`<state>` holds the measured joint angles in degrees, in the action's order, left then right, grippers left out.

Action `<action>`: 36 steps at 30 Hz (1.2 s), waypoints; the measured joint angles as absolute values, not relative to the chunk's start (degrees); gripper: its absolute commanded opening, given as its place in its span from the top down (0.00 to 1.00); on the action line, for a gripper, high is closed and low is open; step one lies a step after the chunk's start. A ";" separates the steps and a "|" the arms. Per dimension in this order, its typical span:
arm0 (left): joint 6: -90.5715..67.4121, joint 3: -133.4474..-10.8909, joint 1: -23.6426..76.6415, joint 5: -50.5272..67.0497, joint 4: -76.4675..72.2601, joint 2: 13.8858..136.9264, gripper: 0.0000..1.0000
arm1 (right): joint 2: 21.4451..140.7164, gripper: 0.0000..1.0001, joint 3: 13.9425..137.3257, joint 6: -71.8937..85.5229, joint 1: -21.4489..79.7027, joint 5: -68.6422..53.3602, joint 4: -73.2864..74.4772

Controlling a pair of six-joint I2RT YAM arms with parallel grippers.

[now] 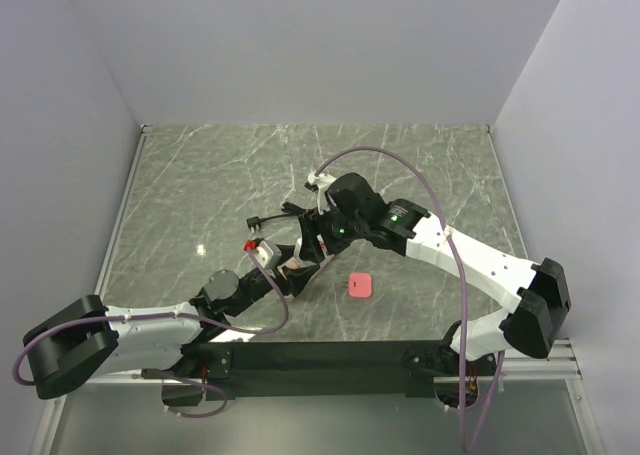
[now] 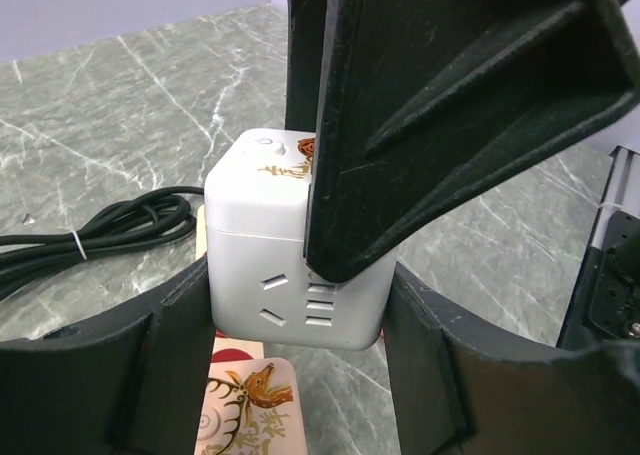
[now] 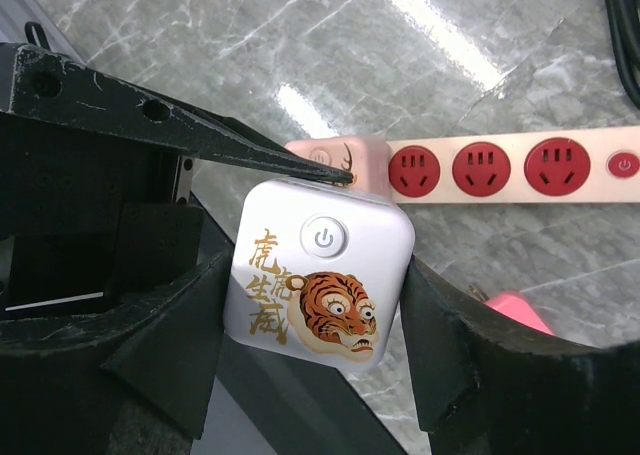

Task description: Insert the plug

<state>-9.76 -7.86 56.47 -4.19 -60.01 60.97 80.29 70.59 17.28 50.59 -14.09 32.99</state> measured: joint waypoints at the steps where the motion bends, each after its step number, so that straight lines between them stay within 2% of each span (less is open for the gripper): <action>1: -9.76 -7.94 56.47 -4.25 -59.88 60.97 0.61 | 80.27 1.00 70.43 17.21 50.59 -14.00 32.69; 2: -9.78 -8.08 56.47 -4.36 -59.48 60.97 0.47 | 80.23 1.00 70.13 17.08 50.59 -13.82 32.16; 3: -9.82 -8.27 56.47 -4.36 -58.87 60.99 0.20 | 80.18 1.00 69.78 16.97 50.59 -13.58 31.75; 6: -10.11 -8.95 56.47 -4.36 -58.19 61.25 0.07 | 79.59 1.00 68.03 16.64 50.43 -13.23 29.95; 10: -10.35 -9.93 56.47 -4.21 -58.24 61.84 0.01 | 78.72 1.00 66.04 16.21 49.52 -11.97 28.71; 20: -11.88 -9.76 56.47 -3.42 -56.53 60.86 0.00 | 74.72 1.00 64.12 12.25 42.94 -8.80 25.19; 26: -18.98 -9.61 56.49 -14.00 -46.74 51.75 0.01 | 74.78 1.00 60.71 7.53 42.98 -9.58 22.17; 29: -22.35 -9.61 56.45 -18.11 -42.04 49.43 0.08 | 74.89 1.00 58.59 5.67 42.98 -11.09 20.84; 30: -23.46 -9.61 56.38 -19.09 -40.49 49.32 0.17 | 74.96 1.00 57.98 5.06 42.98 -11.81 20.12; 32: -25.08 -9.61 55.90 -19.86 -37.91 49.80 0.27 | 75.26 1.00 57.14 4.10 42.98 -13.13 18.92; 33: -25.89 -9.61 55.46 -19.90 -36.93 50.35 0.36 | 75.50 1.00 56.71 3.57 42.98 -13.87 17.98; 36: -27.68 -9.61 53.78 -19.51 -35.46 52.40 0.38 | 76.58 1.00 55.88 2.46 42.98 -15.94 15.40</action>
